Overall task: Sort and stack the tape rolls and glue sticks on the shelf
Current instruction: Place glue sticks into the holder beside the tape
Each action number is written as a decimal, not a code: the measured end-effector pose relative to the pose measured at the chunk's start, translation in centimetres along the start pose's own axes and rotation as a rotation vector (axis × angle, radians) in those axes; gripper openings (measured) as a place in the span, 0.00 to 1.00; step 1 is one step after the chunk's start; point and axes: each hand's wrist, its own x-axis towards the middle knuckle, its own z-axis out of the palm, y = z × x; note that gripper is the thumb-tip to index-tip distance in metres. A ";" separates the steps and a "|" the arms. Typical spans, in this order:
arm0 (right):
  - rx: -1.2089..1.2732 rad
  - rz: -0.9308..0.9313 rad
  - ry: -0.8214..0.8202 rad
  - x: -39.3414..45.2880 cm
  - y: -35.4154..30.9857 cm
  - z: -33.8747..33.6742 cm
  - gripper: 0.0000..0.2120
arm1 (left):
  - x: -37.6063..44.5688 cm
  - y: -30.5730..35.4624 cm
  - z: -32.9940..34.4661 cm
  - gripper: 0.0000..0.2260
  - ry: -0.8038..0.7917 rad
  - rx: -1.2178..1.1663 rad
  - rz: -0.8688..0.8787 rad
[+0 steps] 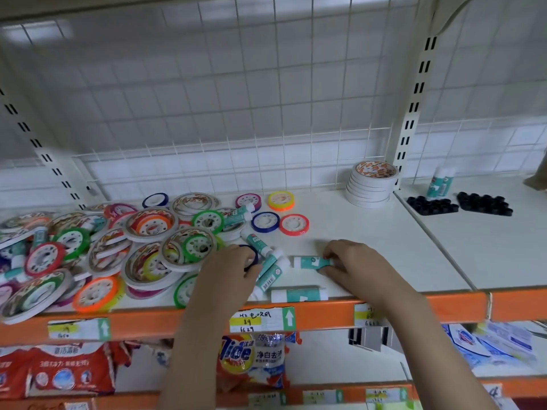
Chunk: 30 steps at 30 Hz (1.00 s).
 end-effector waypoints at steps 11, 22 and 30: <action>0.029 -0.002 0.194 -0.6 1.7 -1.3 0.09 | 1.7 1.4 1.8 0.10 0.022 0.088 -0.025; 0.085 -0.089 0.202 0.5 3.7 -2.6 0.09 | 2.5 3.9 1.7 0.09 0.063 0.193 -0.077; 0.090 -0.117 0.294 0.6 7.2 -4.4 0.16 | 3.9 9.3 2.5 0.14 0.279 -0.233 0.084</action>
